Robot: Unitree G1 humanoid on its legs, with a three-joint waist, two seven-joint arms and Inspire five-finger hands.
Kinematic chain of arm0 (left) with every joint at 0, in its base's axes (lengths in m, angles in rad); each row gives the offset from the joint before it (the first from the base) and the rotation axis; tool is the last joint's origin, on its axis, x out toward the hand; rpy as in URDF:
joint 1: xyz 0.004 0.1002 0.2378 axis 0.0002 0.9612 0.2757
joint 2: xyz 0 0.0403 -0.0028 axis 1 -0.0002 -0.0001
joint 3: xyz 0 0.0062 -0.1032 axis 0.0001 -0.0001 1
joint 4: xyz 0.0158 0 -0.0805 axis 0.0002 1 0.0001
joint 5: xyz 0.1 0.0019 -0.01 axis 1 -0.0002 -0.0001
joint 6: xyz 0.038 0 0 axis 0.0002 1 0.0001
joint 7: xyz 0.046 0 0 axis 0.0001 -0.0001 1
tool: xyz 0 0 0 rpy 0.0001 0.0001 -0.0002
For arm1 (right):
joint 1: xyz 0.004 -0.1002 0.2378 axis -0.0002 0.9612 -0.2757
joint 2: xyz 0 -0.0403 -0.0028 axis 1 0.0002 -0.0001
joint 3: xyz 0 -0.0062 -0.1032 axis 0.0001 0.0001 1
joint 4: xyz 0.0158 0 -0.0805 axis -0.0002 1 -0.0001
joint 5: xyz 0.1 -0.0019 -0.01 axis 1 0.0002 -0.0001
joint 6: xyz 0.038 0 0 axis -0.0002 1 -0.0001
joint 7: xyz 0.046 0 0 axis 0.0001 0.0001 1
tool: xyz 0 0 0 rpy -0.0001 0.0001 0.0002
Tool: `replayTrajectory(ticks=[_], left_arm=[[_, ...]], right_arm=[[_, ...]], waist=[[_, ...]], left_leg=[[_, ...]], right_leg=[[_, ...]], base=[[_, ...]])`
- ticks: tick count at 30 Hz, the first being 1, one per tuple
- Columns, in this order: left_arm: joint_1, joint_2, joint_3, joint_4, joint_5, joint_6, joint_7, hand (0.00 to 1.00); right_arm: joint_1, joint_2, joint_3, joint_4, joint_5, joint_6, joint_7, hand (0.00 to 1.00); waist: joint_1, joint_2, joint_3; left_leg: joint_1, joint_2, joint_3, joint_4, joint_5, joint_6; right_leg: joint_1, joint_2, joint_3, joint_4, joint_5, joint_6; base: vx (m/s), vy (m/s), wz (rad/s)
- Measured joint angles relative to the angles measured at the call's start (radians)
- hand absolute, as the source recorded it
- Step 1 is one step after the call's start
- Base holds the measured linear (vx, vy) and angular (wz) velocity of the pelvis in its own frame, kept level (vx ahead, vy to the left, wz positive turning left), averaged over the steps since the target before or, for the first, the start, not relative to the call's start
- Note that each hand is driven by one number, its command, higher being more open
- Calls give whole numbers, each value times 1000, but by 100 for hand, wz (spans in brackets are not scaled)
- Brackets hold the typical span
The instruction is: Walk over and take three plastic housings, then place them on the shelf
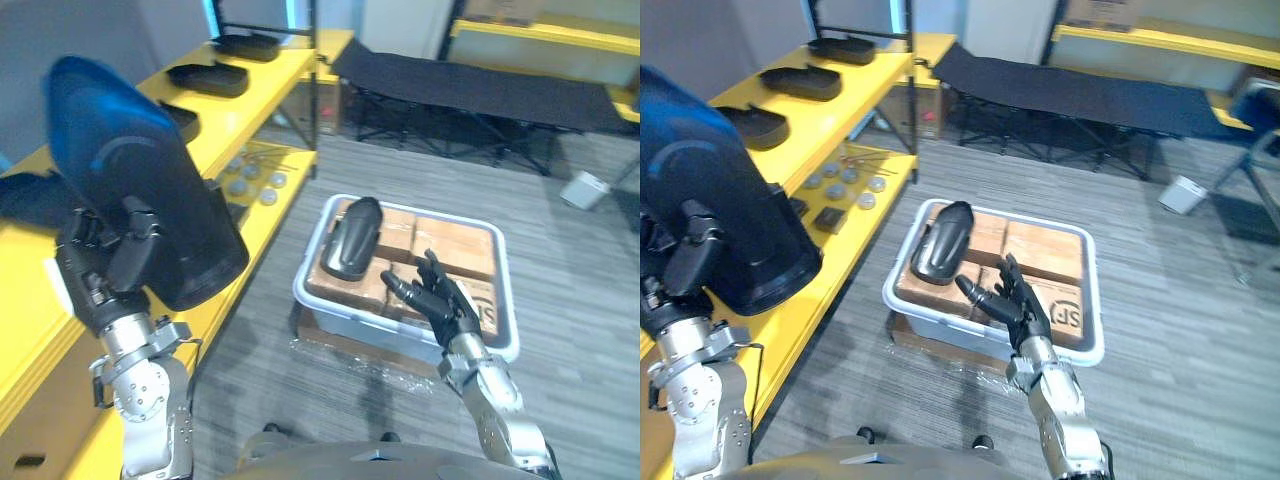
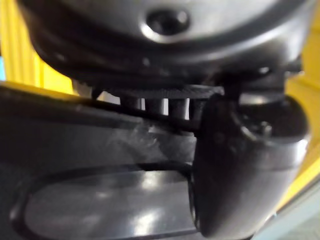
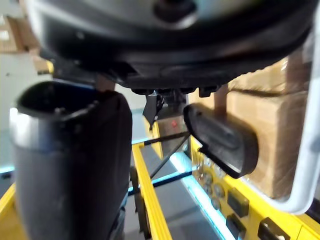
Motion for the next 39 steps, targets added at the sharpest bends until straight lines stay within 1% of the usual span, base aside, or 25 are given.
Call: replayTrajectory(ticks=[2, 3, 4, 6, 7, 8, 10, 12, 13, 14, 18, 19, 20, 21, 22, 23, 24, 25, 26, 28, 31, 33, 36, 37, 39], left_arm=[[42, -15, 33, -5, -12, 0, -25, 0], [53, -22, 40, -8, -12, 0, -36, 0], [69, -34, 51, -9, -15, 0, -56, 0], [93, -39, 62, -19, -22, 0, -74, 0], [96, -40, 71, -20, -22, 0, -92, 0], [96, -45, 77, -23, -23, 0, -114, 0], [98, -48, 81, -28, -37, 0, -149, 0], [95, -48, 75, -29, -46, 0, -186, 0], [96, -48, 68, -29, -47, 0, -210, 0], [100, -48, 64, -29, -47, 1, -222, 0], [138, -56, 57, -28, -44, 10, -223, 0], [142, -63, 52, -27, -44, 15, -231, 0], [140, -66, 41, -27, -46, 22, -244, 0], [140, -66, 37, -25, -47, 22, -255, 0], [140, -66, 32, -23, -47, 22, -273, 0], [140, -66, 25, -22, -46, 22, -276, 0], [140, -66, 10, -21, -43, 22, -278, 0], [137, -65, -6, -21, -43, 22, -277, 0], [138, -64, -18, -21, -42, 22, -271, 0], [138, -64, -24, -21, -42, 22, -254, 0], [146, -64, -24, -21, -42, 23, -233, 0], [156, -64, -25, -21, -42, 23, -213, 0], [157, -64, -25, -21, -42, 23, -201, 0], [155, -64, -24, -21, -42, 23, -202, 0], [149, -61, -19, -21, -41, 23, -206, 0]], right_arm=[[-77, 4, 20, 4, 0, -3, -29, 100], [-94, 4, 30, 5, 1, -4, -37, 100], [-124, 10, 46, 11, 5, -8, -46, 100], [-164, 29, 77, 32, 7, -13, -59, 100], [-175, 48, 94, 39, 7, -15, -67, 100], [-175, 60, 117, 40, 4, -15, -75, 100], [-167, 74, 141, 42, -3, -14, -84, 100], [-151, 81, 138, 41, -4, -14, -97, 100], [-133, 81, 119, 41, -5, -14, -103, 100], [-117, 81, 93, 41, -5, -14, -103, 100], [-84, 80, -6, 41, -20, -14, -85, 100], [-72, 80, -42, 41, -37, -18, -79, 100], [-55, 79, -80, 40, -39, -29, -73, 100], [-45, 81, -97, 41, -39, -33, -71, 100], [-27, 79, -120, 36, -39, -38, -71, 100], [-15, 78, -131, 32, -39, -43, -71, 100], [1, 75, -144, 28, -39, -50, -78, 100], [6, 71, -154, 28, -39, -51, -86, 100], [7, 71, -157, 30, -39, -51, -89, 100], [5, 73, -145, 31, -38, -53, -81, 100], [0, 73, -108, 31, -37, -70, -62, 100], [-12, 75, -83, 31, -37, -71, -62, 100], [-17, 95, -53, 31, -37, -71, -85, 100], [-18, 108, -48, 31, -37, -71, -94, 100], [-19, 133, -49, 31, -37, -71, -107, 100]], waist=[[39, -3, -2], [46, -4, -3], [64, -6, -4], [73, -13, -9], [89, -18, -11], [93, -22, -13], [91, -22, -13], [77, -23, -14], [70, -23, -14], [71, -24, -13], [65, -16, -4], [53, -16, 6], [35, -16, 24], [29, -15, 32], [25, -7, 49], [20, 0, 55], [6, 11, 61], [-2, 26, 71], [0, 33, 76], [7, 36, 80], [8, 35, 83], [8, 35, 87], [8, 31, 88], [11, 27, 88], [17, 7, 87]], left_leg=[[-2, -9, -36, 0, 4, 2], [-2, -11, -46, 1, 5, 3], [-3, -17, -58, 0, 7, 2], [-13, -22, -73, 2, 6, 0], [-20, -26, -81, 2, 6, -1], [-29, -33, -98, 5, 6, -1], [-36, -38, -119, 6, 8, 2], [-57, -47, -162, 16, 13, 9], [-65, -52, -188, 17, 20, 6], [-70, -53, -206, 15, 29, -1], [-91, -56, -236, 27, 47, -2], [-100, -62, -200, 35, 64, 13], [-100, -59, -86, 35, 71, 62], [-100, -47, -28, 36, 57, 105], [-105, 0, 116, 54, 55, 117], [-112, 20, 171, 64, 55, 118], [-127, 43, 236, 70, 72, 119], [-137, 44, 242, 63, 112, 112], [-136, 41, 240, 57, 128, 96], [-136, 34, 240, 46, 145, 92], [-125, 29, 245, 45, 151, 83], [-119, 23, 251, 51, 143, 91], [-114, 6, 246, 51, 140, 94], [-115, -5, 240, 48, 139, 95], [-125, -34, 229, 53, 134, 104]], right_leg=[[21, -4, -36, 0, -9, 2], [27, -5, -42, 0, -12, 3], [34, -9, -57, 0, -18, 1], [34, -12, -69, 0, -23, 1], [33, -14, -77, 0, -24, 0], [33, -18, -88, 3, -27, 1], [28, -24, -87, 35, -51, 1], [25, -26, -83, 76, -89, 9], [19, -26, -84, 103, -109, 7], [16, -28, -89, 126, -122, 14], [28, -27, -122, 158, -151, 16], [48, -31, -147, 162, -168, 8], [84, -34, -189, 162, -182, 7], [98, -35, -211, 164, -186, 7], [119, -31, -248, 166, -188, 8], [128, -29, -269, 168, -191, 11], [134, -32, -308, 185, -206, 20], [129, -37, -304, 215, -230, 23], [118, -45, -296, 241, -243, 23], [99, -48, -239, 262, -257, 23], [86, -65, -212, 304, -277, 25], [76, -84, -201, 336, -300, 28], [80, -105, -199, 355, -326, 48], [80, -115, -200, 354, -331, 56], [82, -134, -199, 355, -343, 75]], base=[[-33, -4, 44], [-17, 3, 45], [-9, 11, 30], [-11, 22, 27], [-3, 28, 32], [11, 29, 30], [22, 22, 37], [35, -8, 63], [51, -41, 68], [44, -45, 60], [15, -45, 49], [-37, -25, 100], [-52, -18, 116], [-67, -30, 115], [-65, -38, 83], [-71, -64, 103], [-57, -36, 109], [-61, 3, 100], [-47, 43, 55], [-41, 51, 13], [-35, 12, -4], [-49, 10, -9], [-48, 12, 10], [-1, 53, 27], [39, 76, 33]])
